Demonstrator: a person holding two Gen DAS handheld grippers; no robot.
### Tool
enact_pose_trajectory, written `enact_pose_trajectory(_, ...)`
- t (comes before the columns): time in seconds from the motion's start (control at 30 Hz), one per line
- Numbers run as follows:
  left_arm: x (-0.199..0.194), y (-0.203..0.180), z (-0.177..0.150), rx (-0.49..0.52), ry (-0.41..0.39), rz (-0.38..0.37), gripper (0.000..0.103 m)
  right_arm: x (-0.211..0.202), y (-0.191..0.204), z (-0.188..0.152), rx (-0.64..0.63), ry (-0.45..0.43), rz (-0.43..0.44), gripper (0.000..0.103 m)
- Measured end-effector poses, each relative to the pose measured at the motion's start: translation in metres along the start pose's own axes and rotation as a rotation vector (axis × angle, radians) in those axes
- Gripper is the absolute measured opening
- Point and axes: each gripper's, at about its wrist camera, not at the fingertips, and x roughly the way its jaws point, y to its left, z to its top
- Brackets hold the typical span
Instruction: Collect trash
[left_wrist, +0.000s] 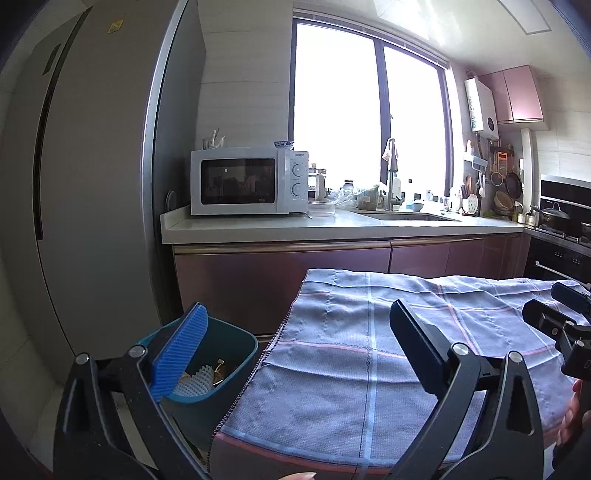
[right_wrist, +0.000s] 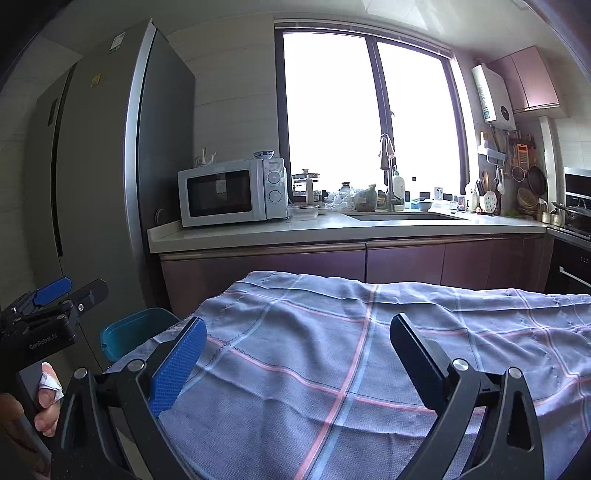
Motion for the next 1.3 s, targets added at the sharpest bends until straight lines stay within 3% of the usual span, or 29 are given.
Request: enact_pose_trajectory(1.3, -0.008, -0.006, -0.002, 0.022, -0.042, -0.002, 0.097, -0.015, -0.019, -0.006, 0.034, -0.004, -0.040, 0.096)
